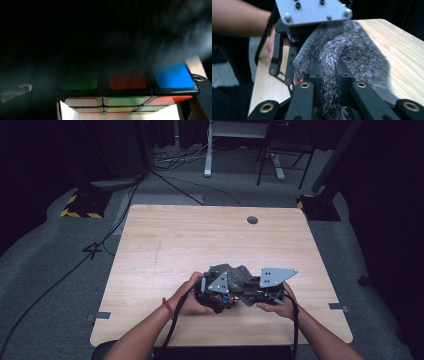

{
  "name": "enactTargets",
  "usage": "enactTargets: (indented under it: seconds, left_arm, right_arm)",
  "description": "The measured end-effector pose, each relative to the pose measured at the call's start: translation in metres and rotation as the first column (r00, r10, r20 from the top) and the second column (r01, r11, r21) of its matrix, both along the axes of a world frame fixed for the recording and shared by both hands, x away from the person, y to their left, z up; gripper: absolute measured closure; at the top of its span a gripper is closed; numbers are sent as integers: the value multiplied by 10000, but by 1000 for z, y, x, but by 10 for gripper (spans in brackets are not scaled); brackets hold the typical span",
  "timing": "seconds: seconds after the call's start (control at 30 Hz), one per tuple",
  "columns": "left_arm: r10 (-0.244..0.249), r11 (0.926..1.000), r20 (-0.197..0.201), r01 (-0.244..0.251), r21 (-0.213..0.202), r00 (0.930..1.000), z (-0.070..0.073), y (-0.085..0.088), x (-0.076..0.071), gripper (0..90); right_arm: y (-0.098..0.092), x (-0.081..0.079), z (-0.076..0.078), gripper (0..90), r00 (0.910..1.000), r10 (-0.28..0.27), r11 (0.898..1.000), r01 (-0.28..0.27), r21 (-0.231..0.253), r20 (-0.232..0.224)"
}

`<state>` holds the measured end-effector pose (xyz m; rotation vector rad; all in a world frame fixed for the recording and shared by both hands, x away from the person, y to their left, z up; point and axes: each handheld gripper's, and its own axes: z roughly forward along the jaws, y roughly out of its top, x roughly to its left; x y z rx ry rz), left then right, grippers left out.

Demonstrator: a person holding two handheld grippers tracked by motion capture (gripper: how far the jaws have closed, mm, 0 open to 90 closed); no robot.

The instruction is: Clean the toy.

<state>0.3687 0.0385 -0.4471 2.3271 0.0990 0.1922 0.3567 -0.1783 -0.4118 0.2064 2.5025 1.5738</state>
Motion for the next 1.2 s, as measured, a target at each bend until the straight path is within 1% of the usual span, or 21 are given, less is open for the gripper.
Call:
enactTargets:
  seconds: [0.07, 0.17, 0.23, 0.33, 0.4, 0.47, 0.5, 0.57, 0.6, 0.63, 0.67, 0.7, 0.77, 0.83, 0.87, 0.9, 0.93, 0.97, 1.0, 1.07, 1.2]
  left_arm:
    - [147, 9997, -58, -148, -172, 9999, 1, 5, 3, 334]
    - [356, 9978, -90, -360, -549, 9993, 4, 12, 5, 334]
    - [410, 9965, 55, -405, -726, 9991, 7, 14, 4, 335]
    - [445, 9938, 59, -436, -1020, 9990, 10, 16, 3, 335]
    - [370, 9899, 22, -364, -1373, 9993, 14, 18, 2, 335]
    - [431, 9884, 240, -391, -1469, 9988, 16, 19, 1, 335]
    - [402, 9877, 197, -368, -1519, 9990, 17, 19, 1, 335]
    - [449, 9883, 307, -399, -1470, 9985, 17, 19, 1, 335]
    - [420, 9879, 263, -375, -1502, 9988, 17, 20, 1, 335]
    - [406, 9867, 186, -371, -1583, 9990, 17, 21, 2, 334]
    - [416, 9852, 134, -388, -1669, 9990, 17, 22, 3, 334]
    - [374, 9868, 16, -367, -1578, 9993, 15, 21, 5, 332]
    - [374, 9871, 0, -369, -1556, 9993, 14, 20, 5, 330]
    - [257, 9888, -116, -271, -1466, 9996, 12, 18, 6, 321]
    - [231, 9901, 57, -221, -1384, 9997, 13, 17, 4, 318]
    - [287, 9905, 165, -262, -1350, 9995, 14, 16, 3, 317]
    - [294, 9912, 221, -263, -1295, 9993, 14, 16, 3, 317]
    - [283, 9927, 275, -249, -1177, 9992, 16, 16, 3, 318]
    - [288, 9924, 306, -249, -1206, 9991, 16, 16, 3, 315]
    - [322, 9914, 261, -287, -1274, 9991, 16, 17, 3, 313]
    - [388, 9932, 334, -348, -1110, 9987, 16, 17, 3, 315]
  right_arm:
    - [0, 0, 2, 792, 9997, -232, 9997, 231, 102, 16]
    - [-11, 5, 4, 793, 9974, -718, 9973, 718, 145, -9]
    - [-17, 7, 1, 794, 9955, -948, 9955, 948, -70, 6]
    - [-22, 11, -5, 795, 9945, -1027, 9935, 1017, -514, -182]
    - [-24, 14, -9, 795, 9937, -1052, 9927, 1027, -639, -383]
    - [-22, 15, -13, 795, 9935, -988, 9914, 935, -919, -557]
    - [-20, 15, -16, 795, 9939, -839, 9928, 772, -920, -716]
    - [-15, 14, -19, 795, 9949, -718, 9891, 620, -1333, -704]
    - [-13, 14, -20, 795, 9952, -692, 9870, 582, -1497, -689]
    - [-15, 15, -20, 795, 9946, -616, 9914, 513, -1202, -838]
    - [-15, 15, -20, 795, 9946, -616, 9914, 513, -1202, -838]
    - [-17, 14, -18, 795, 9942, -590, 9953, 516, -820, -903]
    - [-17, 13, -16, 795, 9945, -573, 9962, 512, -700, -879]
    - [-15, 10, -13, 798, 9958, -610, 9958, 559, -731, -690]
    - [-15, 9, -13, 799, 9962, -571, 9958, 521, -749, -658]
    - [-16, 7, -11, 799, 9975, -592, 9947, 556, -865, -394]
    - [-16, 7, -11, 799, 9975, -592, 9947, 556, -865, -394]
    - [-17, 5, -7, 800, 9980, -578, 9956, 558, -747, -250]
    - [-17, 4, -4, 800, 9982, -576, 9958, 563, -722, -166]
    - [-18, 3, -2, 800, 9983, -576, 9964, 567, -632, -120]
    - [-17, 1, -1, 800, 9982, -606, 9970, 604, -488, -38]
